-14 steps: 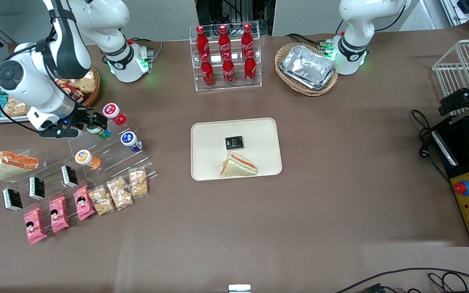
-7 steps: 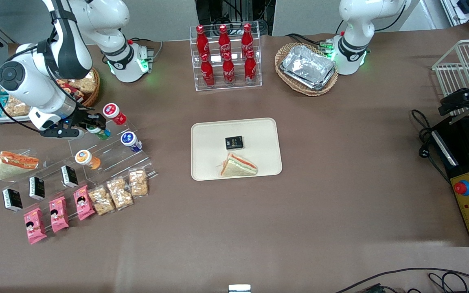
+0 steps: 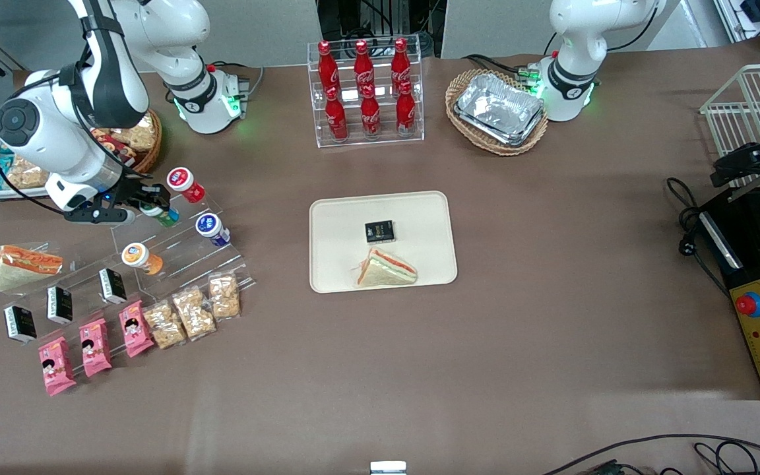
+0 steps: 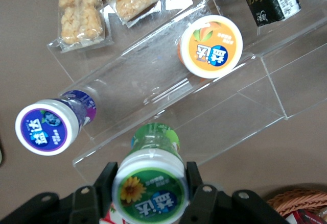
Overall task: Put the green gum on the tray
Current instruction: 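Close the right gripper on the green gum bottle and lift it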
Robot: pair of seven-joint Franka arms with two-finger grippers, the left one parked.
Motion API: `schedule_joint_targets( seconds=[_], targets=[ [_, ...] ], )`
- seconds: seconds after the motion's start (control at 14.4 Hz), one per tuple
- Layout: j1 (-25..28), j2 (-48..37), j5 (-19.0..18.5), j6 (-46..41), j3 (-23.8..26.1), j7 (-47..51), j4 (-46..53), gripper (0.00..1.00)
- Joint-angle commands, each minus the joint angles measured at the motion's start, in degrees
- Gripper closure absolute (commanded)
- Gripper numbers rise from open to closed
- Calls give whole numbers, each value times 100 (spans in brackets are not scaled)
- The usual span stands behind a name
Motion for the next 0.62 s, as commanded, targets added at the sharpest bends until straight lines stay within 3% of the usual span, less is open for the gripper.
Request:
schedule_joint_targets(
  seconds=[0.0,0.42,0.55],
  targets=[
    [-11,-151,-6,-483,-19,-75,461,80],
    [7,208,81,-2601,7,-146,2552,81],
    [138,236,439,-2911,33,238,2766,81]
  ],
)
